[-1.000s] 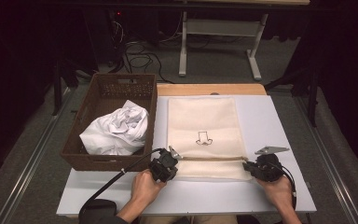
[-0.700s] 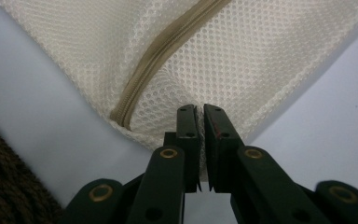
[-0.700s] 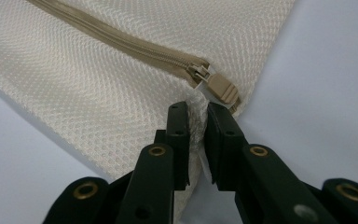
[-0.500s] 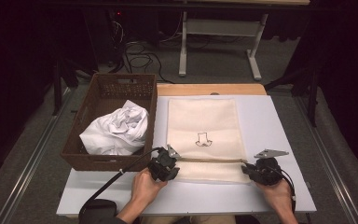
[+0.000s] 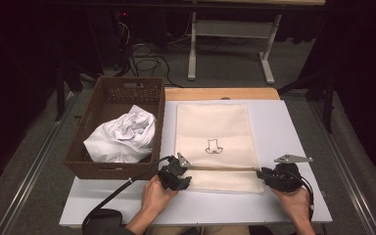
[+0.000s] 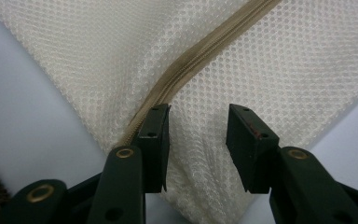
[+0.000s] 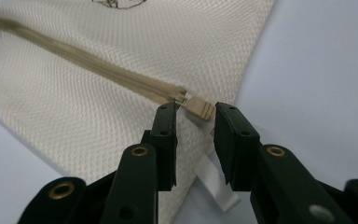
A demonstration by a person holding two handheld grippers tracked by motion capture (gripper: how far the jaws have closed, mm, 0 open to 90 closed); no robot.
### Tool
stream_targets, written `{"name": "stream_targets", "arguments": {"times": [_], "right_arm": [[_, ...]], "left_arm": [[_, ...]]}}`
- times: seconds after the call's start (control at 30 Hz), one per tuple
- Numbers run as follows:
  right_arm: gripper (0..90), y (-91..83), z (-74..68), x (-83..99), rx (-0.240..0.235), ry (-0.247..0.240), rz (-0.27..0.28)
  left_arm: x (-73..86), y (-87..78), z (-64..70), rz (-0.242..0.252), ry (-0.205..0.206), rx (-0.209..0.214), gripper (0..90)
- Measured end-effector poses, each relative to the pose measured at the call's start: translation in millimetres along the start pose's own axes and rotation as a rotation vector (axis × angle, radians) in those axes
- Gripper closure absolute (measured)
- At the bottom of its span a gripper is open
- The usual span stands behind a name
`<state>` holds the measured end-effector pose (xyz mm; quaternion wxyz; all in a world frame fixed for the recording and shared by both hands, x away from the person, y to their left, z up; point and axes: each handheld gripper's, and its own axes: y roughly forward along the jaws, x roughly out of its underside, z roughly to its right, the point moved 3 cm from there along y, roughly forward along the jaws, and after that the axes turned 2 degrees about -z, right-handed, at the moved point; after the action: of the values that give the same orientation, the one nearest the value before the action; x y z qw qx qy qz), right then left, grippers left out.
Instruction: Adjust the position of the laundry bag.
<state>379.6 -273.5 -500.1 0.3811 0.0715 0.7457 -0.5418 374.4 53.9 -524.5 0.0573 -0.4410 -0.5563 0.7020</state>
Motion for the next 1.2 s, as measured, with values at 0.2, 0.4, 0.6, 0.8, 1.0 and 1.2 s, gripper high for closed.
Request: {"name": "stream_targets", "arguments": {"times": [0.2, 0.4, 0.6, 0.8, 1.0, 1.2], "right_arm": [[70.1, 5.4, 5.3, -6.0, -0.016, 0.049, 0.011], [72.6, 18.0, 2.2, -8.7, -0.005, 0.023, -0.025], [74.3, 18.0, -2.4, -8.6, 0.023, -0.007, -0.029], [75.4, 13.2, -4.6, -8.1, 0.019, -0.014, -0.011], [77.2, 9.8, -6.3, -8.1, 0.008, -0.016, 0.002], [80.3, 11.2, -13.9, -8.6, -0.017, -0.037, -0.008]], "left_arm": [[1.2, 0.5, -0.4, 0.008, -0.010, 0.006, 58.4], [1.6, 0.7, 0.0, 0.010, -0.009, 0.002, 58.0], [1.9, 0.6, 1.3, 0.014, -0.004, -0.010, 58.0], [1.7, 0.7, 1.0, 0.010, -0.009, -0.006, 58.5], [1.8, 0.9, 1.0, 0.012, -0.008, -0.006, 58.7], [1.9, 0.7, 1.3, 0.012, -0.005, -0.005, 59.4]]}}
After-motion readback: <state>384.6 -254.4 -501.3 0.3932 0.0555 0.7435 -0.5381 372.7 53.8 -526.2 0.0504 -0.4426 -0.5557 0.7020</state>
